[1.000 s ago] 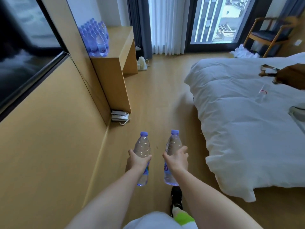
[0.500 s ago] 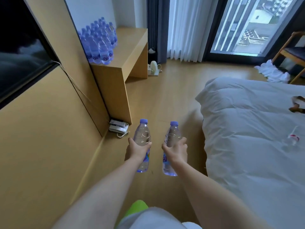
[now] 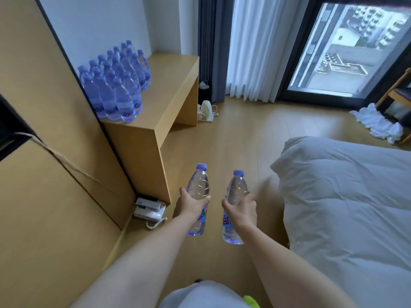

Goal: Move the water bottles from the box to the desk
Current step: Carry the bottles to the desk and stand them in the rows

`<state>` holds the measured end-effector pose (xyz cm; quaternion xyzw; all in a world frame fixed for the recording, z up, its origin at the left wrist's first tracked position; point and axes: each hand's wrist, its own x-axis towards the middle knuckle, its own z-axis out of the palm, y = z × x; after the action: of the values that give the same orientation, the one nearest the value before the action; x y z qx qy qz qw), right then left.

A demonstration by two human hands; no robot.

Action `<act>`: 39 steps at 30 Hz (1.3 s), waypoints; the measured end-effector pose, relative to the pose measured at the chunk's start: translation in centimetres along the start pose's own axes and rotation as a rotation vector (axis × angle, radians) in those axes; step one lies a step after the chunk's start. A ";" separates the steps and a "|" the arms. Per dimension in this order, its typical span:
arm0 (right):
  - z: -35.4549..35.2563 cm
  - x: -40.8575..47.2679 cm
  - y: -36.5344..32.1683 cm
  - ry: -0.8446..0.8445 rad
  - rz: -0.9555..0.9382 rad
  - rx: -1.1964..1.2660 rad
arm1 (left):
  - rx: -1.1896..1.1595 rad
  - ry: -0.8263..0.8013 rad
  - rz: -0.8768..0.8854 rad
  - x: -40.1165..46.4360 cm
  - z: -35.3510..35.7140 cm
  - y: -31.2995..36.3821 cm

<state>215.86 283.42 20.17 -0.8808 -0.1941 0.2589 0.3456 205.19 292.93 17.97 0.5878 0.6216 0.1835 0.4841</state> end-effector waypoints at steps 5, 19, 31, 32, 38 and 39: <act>0.8 7.9 -5.5 0.021 -0.025 0.032 | -0.030 0.024 -0.016 8.2 0.0 5.9; 5.8 34.1 -16.9 -0.151 -0.157 0.039 | -0.119 0.072 -0.147 29.9 4.1 16.5; 8.5 53.0 -31.1 -0.262 -0.320 0.069 | -0.093 0.213 -0.191 45.0 3.5 28.9; 9.1 54.2 -32.1 -0.271 -0.319 0.080 | -0.095 0.216 -0.186 46.4 3.1 29.5; 14.2 61.4 -39.3 -0.322 -0.354 0.055 | -0.173 0.246 -0.198 56.7 0.1 32.3; 15.1 62.6 -40.6 -0.333 -0.365 0.053 | -0.191 0.256 -0.196 58.5 -0.6 32.9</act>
<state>249.82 351.59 19.33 -0.7669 -0.3975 0.3388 0.3729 232.25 354.23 21.83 0.4477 0.7122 0.2669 0.4702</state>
